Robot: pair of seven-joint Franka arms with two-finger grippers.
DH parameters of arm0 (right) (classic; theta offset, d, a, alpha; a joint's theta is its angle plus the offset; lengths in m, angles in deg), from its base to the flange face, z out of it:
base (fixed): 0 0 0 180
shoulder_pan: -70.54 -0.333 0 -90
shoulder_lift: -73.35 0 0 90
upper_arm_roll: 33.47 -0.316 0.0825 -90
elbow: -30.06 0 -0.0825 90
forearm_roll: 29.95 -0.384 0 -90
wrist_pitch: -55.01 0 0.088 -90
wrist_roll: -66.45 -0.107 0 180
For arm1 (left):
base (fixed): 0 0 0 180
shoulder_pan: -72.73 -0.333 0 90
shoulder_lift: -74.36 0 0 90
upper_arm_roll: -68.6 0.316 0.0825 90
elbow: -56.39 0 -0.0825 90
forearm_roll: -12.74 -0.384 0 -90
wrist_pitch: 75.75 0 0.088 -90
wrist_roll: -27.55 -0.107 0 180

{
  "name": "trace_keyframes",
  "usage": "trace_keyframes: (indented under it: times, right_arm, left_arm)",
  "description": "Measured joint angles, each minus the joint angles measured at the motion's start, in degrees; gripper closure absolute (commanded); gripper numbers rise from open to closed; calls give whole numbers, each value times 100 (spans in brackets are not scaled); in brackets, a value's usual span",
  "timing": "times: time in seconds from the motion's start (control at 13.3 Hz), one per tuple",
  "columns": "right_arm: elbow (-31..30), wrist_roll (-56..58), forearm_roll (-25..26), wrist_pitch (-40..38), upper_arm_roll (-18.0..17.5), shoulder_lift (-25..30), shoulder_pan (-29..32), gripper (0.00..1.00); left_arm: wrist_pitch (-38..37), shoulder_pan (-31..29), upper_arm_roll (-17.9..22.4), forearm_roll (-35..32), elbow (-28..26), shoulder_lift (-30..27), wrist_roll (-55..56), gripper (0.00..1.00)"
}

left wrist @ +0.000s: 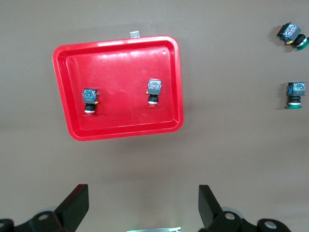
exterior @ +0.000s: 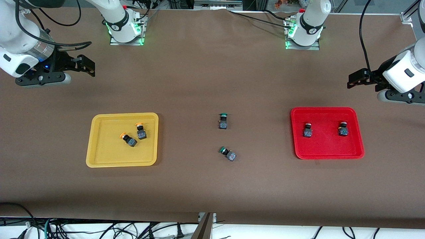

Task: Place red and yellow buttons in trays

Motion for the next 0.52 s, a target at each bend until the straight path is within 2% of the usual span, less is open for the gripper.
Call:
trace_keyframes:
  times: [0.52]
  right_arm:
    - [73, 2, 27, 14, 0, -11, 18, 0]
  left_arm:
    - [0, 0, 0, 0, 0, 0, 0, 0]
